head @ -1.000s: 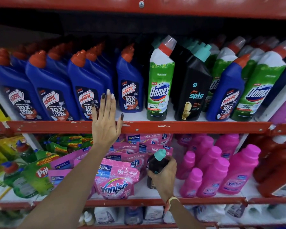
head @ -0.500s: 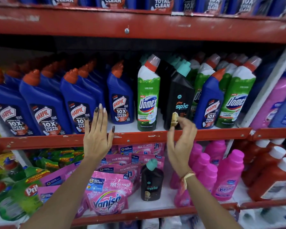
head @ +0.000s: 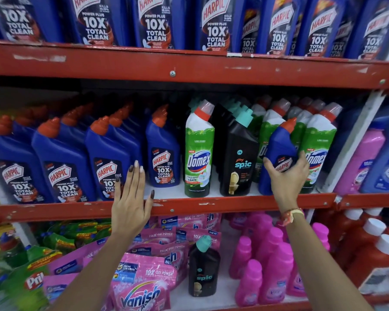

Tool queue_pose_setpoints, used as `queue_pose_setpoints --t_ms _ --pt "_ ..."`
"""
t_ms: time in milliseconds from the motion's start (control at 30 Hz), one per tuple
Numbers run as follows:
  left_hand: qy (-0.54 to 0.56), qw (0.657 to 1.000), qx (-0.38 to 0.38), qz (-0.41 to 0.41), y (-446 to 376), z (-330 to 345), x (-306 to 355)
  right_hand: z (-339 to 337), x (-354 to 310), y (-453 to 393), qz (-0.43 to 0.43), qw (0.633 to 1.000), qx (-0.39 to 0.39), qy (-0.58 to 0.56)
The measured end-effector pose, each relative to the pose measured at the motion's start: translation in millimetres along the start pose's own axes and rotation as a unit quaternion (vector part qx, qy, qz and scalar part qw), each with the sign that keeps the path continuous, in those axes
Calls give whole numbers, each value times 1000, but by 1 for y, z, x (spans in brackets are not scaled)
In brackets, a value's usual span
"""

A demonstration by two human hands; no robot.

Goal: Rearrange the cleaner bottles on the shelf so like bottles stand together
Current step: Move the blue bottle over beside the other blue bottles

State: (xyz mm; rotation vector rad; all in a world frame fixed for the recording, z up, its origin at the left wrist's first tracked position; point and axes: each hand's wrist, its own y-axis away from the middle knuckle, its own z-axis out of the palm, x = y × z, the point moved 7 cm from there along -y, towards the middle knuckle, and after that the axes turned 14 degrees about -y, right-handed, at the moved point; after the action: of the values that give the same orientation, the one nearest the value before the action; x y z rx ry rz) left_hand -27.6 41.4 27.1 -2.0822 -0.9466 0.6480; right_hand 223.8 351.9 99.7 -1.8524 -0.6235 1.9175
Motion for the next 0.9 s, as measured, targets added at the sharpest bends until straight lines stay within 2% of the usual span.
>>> queue_pose_setpoints --t_ms 133,467,633,733,900 --pt "0 1000 4 -1 -1 -2 0 -1 5 -5 22 999 -23 8" --pt "-7 1000 5 1 -1 -1 0 -7 -1 -15 74 996 -6 56" --pt "-14 1000 9 2 -1 -2 0 -12 -19 -5 28 999 25 33" --pt "-14 1000 12 0 -1 -2 -1 -16 -46 5 -28 998 46 28" --pt "-4 1000 23 -2 1 -2 0 -13 -96 29 -68 996 45 39"
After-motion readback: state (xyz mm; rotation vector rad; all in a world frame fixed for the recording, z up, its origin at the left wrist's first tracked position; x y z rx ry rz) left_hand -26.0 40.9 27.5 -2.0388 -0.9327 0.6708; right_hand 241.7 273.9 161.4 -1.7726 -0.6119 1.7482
